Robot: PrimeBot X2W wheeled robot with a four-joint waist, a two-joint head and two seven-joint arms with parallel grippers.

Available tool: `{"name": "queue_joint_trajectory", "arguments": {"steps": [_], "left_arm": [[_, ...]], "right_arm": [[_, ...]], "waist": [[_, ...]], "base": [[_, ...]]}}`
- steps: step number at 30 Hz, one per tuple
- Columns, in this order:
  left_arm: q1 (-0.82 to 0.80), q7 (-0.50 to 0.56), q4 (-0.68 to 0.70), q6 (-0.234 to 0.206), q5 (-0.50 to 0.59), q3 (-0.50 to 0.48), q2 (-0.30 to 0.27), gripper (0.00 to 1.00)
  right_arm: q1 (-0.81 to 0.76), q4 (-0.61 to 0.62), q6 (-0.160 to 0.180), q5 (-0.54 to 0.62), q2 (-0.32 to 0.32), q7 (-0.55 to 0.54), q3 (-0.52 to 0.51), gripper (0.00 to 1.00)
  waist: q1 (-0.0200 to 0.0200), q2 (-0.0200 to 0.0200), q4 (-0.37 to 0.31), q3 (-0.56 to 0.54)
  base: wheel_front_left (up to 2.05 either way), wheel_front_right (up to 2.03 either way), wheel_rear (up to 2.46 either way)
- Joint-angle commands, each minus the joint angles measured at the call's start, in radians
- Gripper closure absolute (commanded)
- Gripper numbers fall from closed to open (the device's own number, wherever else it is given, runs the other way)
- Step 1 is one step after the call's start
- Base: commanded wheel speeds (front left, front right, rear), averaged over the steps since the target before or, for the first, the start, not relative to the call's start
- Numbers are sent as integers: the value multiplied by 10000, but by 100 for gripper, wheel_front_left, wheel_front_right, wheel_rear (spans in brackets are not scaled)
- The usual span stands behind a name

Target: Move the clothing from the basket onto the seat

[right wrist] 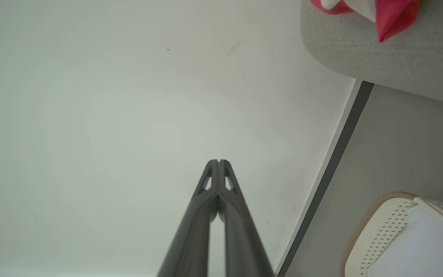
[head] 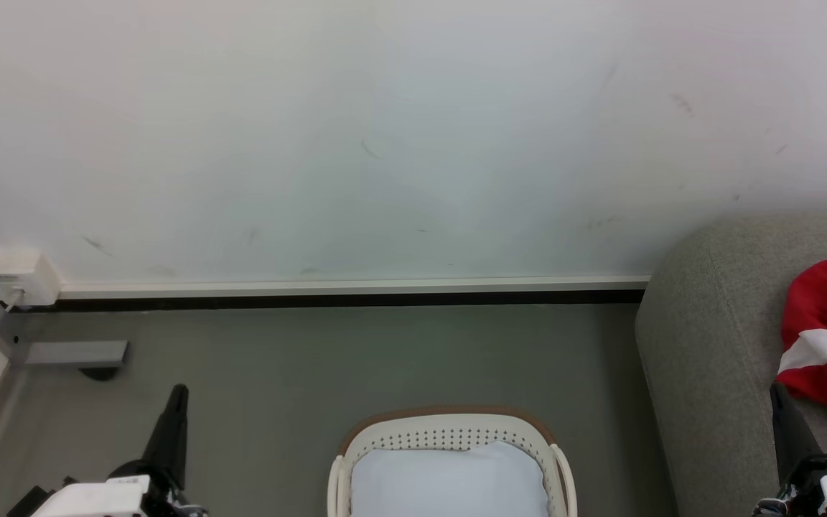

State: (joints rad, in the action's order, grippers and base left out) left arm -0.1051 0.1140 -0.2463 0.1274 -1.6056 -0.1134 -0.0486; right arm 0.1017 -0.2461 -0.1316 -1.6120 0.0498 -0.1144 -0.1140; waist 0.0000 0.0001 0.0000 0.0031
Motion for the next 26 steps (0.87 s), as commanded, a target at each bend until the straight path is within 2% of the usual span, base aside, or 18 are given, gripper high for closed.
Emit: {"name": "queue_joint_trajectory", "arguments": {"steps": [1, 26], "left_arm": [[-74, 38, 34, 63, -136, -18, -25, 100], [-74, 37, 33, 63, -137, -17, -25, 100]], "right_arm": [[123, 39, 19, -20, 7, -26, -28, 100], [124, 39, 18, -21, 7, -26, -29, 100]], "waist": [[0, -1, 0, 0], [0, -1, 0, 0]], "base": [[0, 0, 0], [0, 0, 0]]}}
